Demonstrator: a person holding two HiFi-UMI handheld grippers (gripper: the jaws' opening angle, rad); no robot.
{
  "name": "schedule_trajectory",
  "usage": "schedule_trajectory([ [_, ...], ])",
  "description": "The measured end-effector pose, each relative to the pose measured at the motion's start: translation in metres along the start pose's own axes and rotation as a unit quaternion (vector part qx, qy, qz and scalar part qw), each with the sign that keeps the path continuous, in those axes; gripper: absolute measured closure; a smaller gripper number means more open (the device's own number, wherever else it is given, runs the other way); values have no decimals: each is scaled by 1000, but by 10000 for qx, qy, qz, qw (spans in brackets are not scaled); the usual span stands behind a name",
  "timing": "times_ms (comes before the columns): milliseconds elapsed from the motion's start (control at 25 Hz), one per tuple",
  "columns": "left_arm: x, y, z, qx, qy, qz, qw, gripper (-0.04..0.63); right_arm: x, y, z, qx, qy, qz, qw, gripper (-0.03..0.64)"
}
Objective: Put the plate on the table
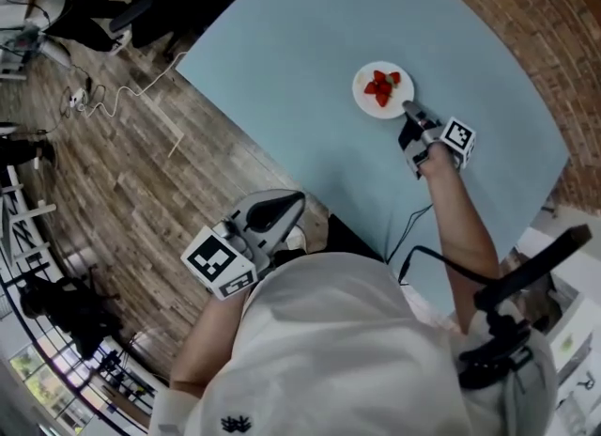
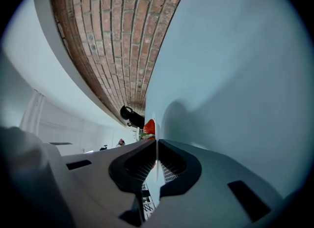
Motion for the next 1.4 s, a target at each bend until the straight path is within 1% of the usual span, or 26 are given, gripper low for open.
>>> schedule_trajectory([
  [400,11,-2,-6,188,80,82,9998,595,-1,0,4,117,-280,-46,9995,595],
  [480,11,-3,-5,210,72,99,9997,595,-2,1,3,273,-381,-62,9989,595],
  [680,11,-3,-4,219,57,111,9997,595,-5,4,7,924,-687,-114,9933,594],
  [800,10,-5,-7,213,53,103,9997,594,-10,8,11,1656,-877,-32,9823,592],
  [920,9,-7,-8,188,48,130,9997,595,-11,9,13,2303,-1280,13,9647,555],
  [1040,10,-6,-8,168,49,150,9997,595,-11,9,15,2780,-1646,2,9464,541],
  [1200,12,-7,-8,144,63,138,9998,595,-8,11,14,3262,-1980,-35,9243,532],
  [1400,16,-14,-3,52,62,99,9999,595,-8,5,15,3512,-1972,-94,9153,532],
])
Point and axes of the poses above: the fingertips, and each gripper's own axes: x backward along the fingers, z to its left, y out of its top, the point moved 4 cm from there along x, backward along the fingers, and after that the axes turned 7 degrees about -x, right-handed, at the moved point
